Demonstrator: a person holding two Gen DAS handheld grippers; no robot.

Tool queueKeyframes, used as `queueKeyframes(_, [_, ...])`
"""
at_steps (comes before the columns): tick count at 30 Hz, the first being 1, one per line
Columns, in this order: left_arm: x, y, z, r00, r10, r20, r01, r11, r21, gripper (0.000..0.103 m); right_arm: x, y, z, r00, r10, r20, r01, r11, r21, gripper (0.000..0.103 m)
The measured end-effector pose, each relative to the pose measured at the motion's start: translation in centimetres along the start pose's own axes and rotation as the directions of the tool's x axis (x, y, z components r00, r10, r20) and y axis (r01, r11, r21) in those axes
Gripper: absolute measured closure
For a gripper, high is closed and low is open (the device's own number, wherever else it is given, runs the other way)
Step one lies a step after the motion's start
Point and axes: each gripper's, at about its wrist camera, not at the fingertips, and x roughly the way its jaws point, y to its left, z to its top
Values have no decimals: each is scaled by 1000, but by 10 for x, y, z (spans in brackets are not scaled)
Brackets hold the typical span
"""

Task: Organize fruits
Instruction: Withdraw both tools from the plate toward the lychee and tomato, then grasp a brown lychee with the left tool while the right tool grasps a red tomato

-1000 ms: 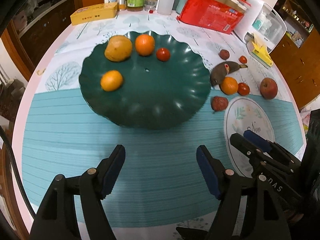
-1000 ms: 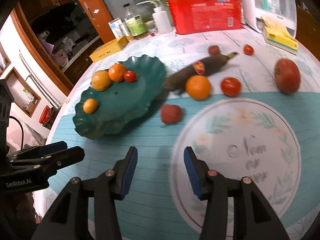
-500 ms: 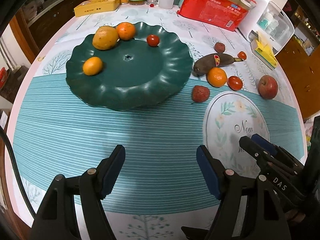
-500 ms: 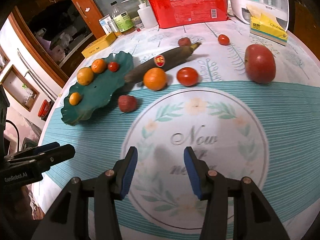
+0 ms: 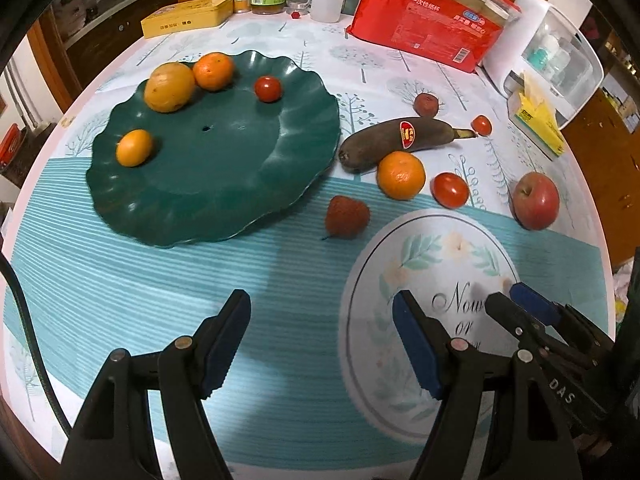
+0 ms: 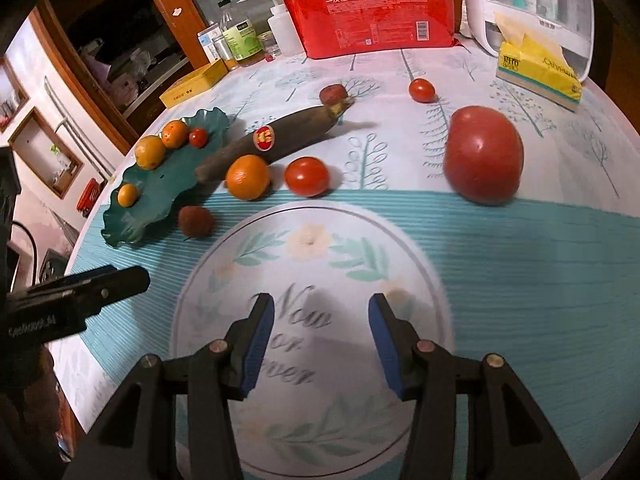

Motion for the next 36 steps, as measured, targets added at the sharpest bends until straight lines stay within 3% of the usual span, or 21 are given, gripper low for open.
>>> queueKeyframes(12, [24, -19, 27, 998, 34, 55, -30, 997, -68, 31, 14, -23, 44, 998, 49, 29, -47, 997, -63, 52])
queueKeyframes(20, [34, -17, 36, 996, 56, 71, -47, 991, -122, 31, 30, -8, 62, 995, 89, 53, -81, 986, -143, 52])
queueKeyframes(25, [41, -15, 34, 994, 77, 81, -65, 987, -150, 31, 41, 3, 63, 994, 77, 78, -60, 977, -203, 52])
queueKeyframes(31, [50, -14, 32, 995, 71, 75, -57, 985, -164, 38, 52, 10, 62, 994, 29, 102, 0, 963, -271, 52])
queueKeyframes(36, [54, -15, 33, 995, 73, 70, -61, 985, -161, 55, 57, 12, 62, 994, 56, 93, -28, 960, -278, 58])
